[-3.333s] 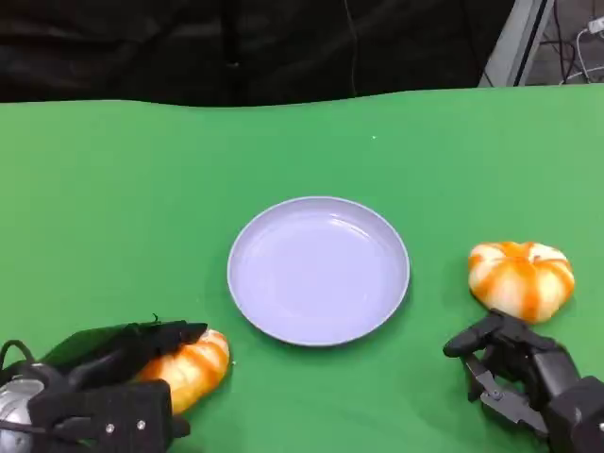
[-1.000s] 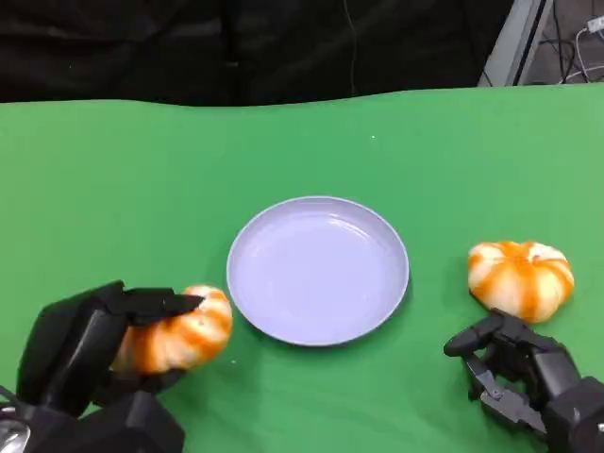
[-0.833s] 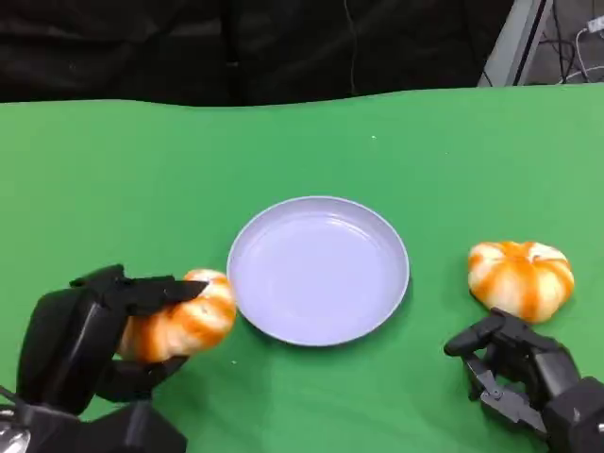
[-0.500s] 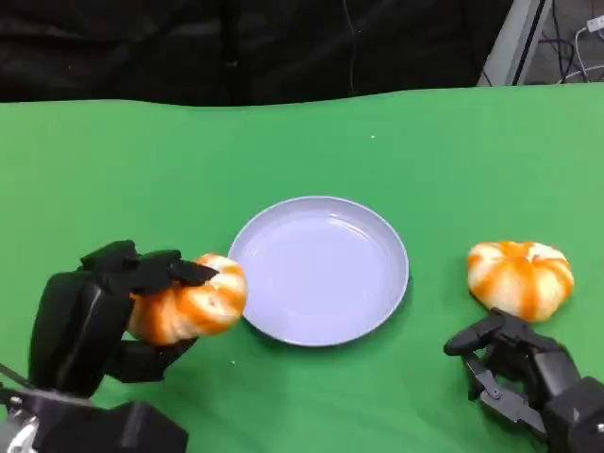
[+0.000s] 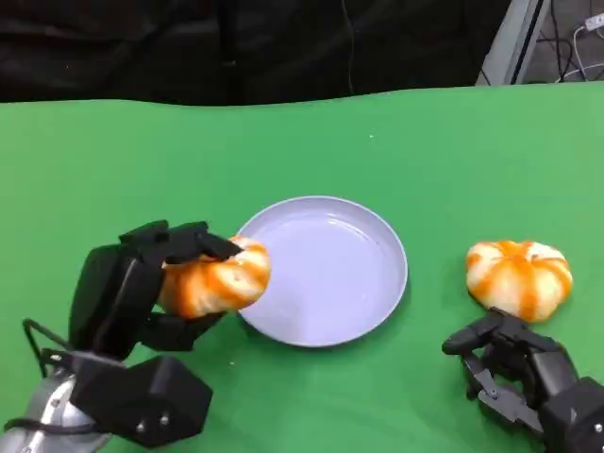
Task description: Grasp the bread from the table and place it into the plate.
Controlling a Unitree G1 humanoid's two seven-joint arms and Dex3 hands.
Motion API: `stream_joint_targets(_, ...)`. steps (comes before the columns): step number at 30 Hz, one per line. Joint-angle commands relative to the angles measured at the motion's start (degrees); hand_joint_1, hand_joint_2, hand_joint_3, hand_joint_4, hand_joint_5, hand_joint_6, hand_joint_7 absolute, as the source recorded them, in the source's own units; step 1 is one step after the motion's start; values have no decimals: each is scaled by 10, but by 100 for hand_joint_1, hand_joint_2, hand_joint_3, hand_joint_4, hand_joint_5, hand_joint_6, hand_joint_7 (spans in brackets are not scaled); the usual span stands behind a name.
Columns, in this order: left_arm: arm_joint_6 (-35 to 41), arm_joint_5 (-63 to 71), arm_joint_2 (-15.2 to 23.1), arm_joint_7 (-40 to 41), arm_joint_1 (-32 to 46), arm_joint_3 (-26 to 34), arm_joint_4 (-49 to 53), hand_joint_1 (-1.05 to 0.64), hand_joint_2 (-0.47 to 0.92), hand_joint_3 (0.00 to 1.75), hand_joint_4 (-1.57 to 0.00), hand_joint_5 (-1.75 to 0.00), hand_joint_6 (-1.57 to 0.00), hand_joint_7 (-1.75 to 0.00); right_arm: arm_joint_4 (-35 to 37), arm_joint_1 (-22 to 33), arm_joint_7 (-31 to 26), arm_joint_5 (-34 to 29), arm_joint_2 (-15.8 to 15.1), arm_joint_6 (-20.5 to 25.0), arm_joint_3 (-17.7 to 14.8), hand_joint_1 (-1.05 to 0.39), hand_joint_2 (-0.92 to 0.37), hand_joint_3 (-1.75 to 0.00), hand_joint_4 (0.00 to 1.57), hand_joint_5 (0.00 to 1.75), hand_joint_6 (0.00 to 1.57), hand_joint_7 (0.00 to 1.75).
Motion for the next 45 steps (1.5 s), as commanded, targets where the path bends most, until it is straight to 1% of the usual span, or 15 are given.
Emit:
stream_joint_targets(1,0,6,-7,2,-27,-16,21,-9,62,95,-87,-143,-98,-93,5,6,-5,-6,-5,12,1,-14,-92,-50,68,175,74,120)
stream_joint_targets(9,13,14,-29,-3,-61,-43,41,-9,63,94,-87,-140,-99,-87,8,4,-13,-11,-5,9,4,-16,-92,-48,68,174,75,119)
stream_joint_targets(11,11,16,-32,-4,-71,-50,49,-8,65,90,-87,-138,-100,-83,6,5,-16,-13,-4,11,5,-15,-92,-48,68,174,75,119)
stream_joint_targets(16,20,25,-36,-14,-101,-71,71,-5,65,83,-83,-142,-100,-76,8,5,-11,-8,-3,7,5,-13,-92,-50,68,172,75,119)
stream_joint_targets(18,28,24,-41,-24,-116,-79,82,-5,67,77,-81,-142,-102,-71,9,5,-10,-7,-2,7,5,-14,-92,-50,69,173,75,119)
stream_joint_targets(19,31,23,-43,-27,-121,-81,86,-6,70,70,-81,-141,-104,-65,9,5,-10,-7,-2,7,5,-14,-92,-50,69,173,75,120)
stream_joint_targets(20,31,21,-45,-31,-128,-84,94,-6,71,67,-81,-141,-104,-63,9,6,-9,-5,-2,8,4,-14,-92,-50,69,173,75,120)
stream_joint_targets(21,30,19,-47,-34,-134,-87,100,-5,73,62,-82,-137,-106,-59,9,6,-8,-4,-2,8,4,-14,-92,-50,69,173,75,120)
stream_joint_targets(24,30,18,-56,-40,-155,-95,126,-4,74,56,-85,-132,-108,-53,10,6,-5,-1,-1,7,3,-13,-92,-51,69,173,75,120)
stream_joint_targets(28,35,15,-67,-53,-178,-102,154,-4,76,51,-83,-133,-109,-48,9,7,-5,-2,-2,8,4,-13,-92,-51,70,173,75,119)
stream_joint_targets(31,44,6,-79,-73,-198,-105,181,-4,83,37,-84,-122,-114,-32,5,9,-3,-1,-1,10,4,-13,-92,-51,71,174,75,120)
stream_joint_targets(35,55,8,-89,-87,-223,-112,215,-5,89,25,-85,-113,-116,-21,6,8,-1,1,0,10,3,-13,-92,-51,72,174,75,120)
stream_joint_targets(39,59,9,-92,-95,-237,-116,238,-4,92,21,-85,-104,-116,-15,5,8,-6,-2,2,7,4,-13,-92,-51,71,173,76,119)
stream_joint_targets(43,58,2,-95,-116,-250,-117,263,-5,92,24,-89,-85,-114,-7,8,7,-12,-9,-1,5,6,-15,-92,-50,71,173,76,118)
stream_joint_targets(45,56,0,-95,-124,-255,-117,276,-4,92,23,-91,-81,-114,-5,9,6,-20,-15,-2,4,8,-15,-92,-49,71,173,76,118)
